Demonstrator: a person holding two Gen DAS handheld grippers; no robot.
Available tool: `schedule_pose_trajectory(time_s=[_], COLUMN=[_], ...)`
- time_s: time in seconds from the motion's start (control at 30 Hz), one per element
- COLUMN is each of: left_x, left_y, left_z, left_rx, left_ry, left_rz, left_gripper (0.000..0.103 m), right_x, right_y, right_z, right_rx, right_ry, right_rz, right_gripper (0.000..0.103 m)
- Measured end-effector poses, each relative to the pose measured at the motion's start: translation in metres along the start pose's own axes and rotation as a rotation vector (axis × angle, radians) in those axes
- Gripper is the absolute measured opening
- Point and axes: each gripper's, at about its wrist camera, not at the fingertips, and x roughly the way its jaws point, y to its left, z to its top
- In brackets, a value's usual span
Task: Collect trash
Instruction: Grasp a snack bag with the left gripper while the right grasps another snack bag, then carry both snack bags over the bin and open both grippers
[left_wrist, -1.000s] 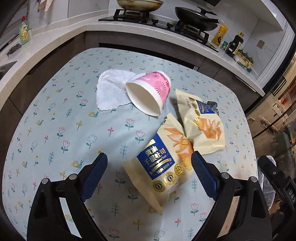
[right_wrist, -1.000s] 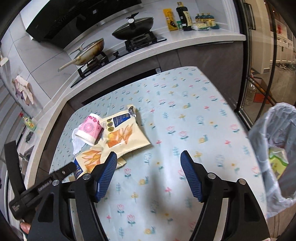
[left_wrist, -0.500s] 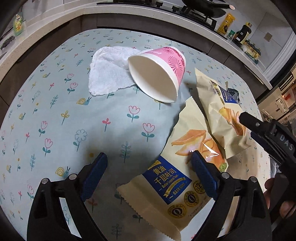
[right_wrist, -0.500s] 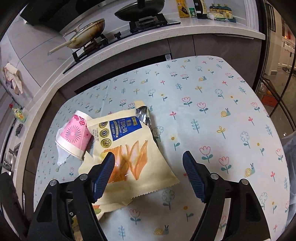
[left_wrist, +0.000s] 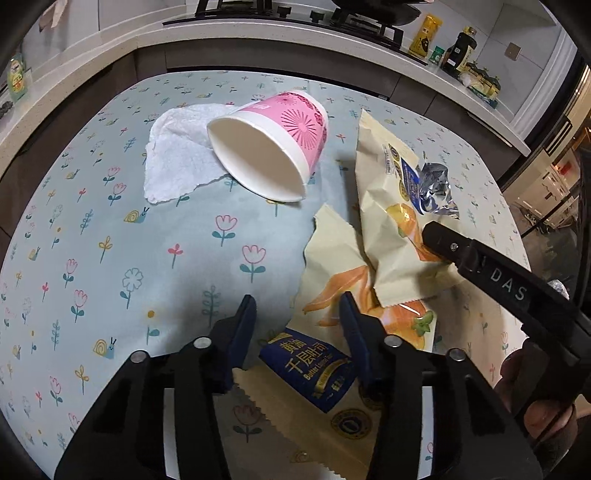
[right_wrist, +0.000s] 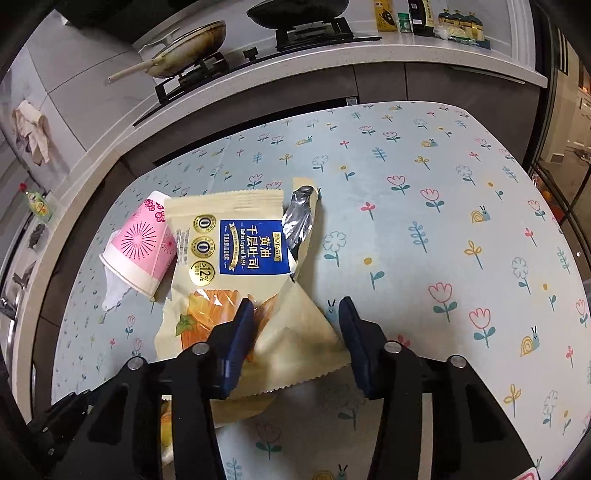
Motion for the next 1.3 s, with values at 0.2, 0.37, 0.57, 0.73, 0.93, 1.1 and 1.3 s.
schedule_pose_trajectory(time_s=[0.2,0.37,0.57,0.73,0.93,1.1,1.3], left_x=[-0.011,-0.034,-0.065,-0.092,-0.120,-0.135,-0.146], left_y=[-0.020,-0.038,-0.063,-0.089,-0.107,-0.130,-0.177], left_z=[-0.009,-0.012,-0.014,-0.016,-0.021,-0.024,-0.025], left_rx=[0.046,0.072,0.097,0.131,0.156,0.194,0.264], left_ry=[0.005,-0.032,-0.080,-0.127,-0.172,-0.197,-0.218], left_rz=[-0.032,-0.046,-0.062,-0.076,-0.077,-0.083,-0.124], left_gripper=[0.001,0.000,0.000,0.000,0.000,0.000,0.000], right_x=[-0.027,-0.061,-0.111,-0.149,-0.187,-0.212,-0.235], right_y=[-0.004,-0.026,-0.058,-0.085,-0.117,-0.144,-0.188], right_z=[-0.010,-0.011,-0.011,-0.018,-0.035,-0.051,-0.073], right_rx=[-0.010,0.042,0.100,0.140,0.177,0.211,0.280], right_ry=[-0.036,-0.082,-0.154,-0.204,-0.243,-0.272,-0.289], right_rz=[-0.013,-0.021,-0.032,-0.043,-0.059,-0.094,-0.138], right_gripper=[0.032,0.030,0.030,0.030,0.030,0.030,0.030])
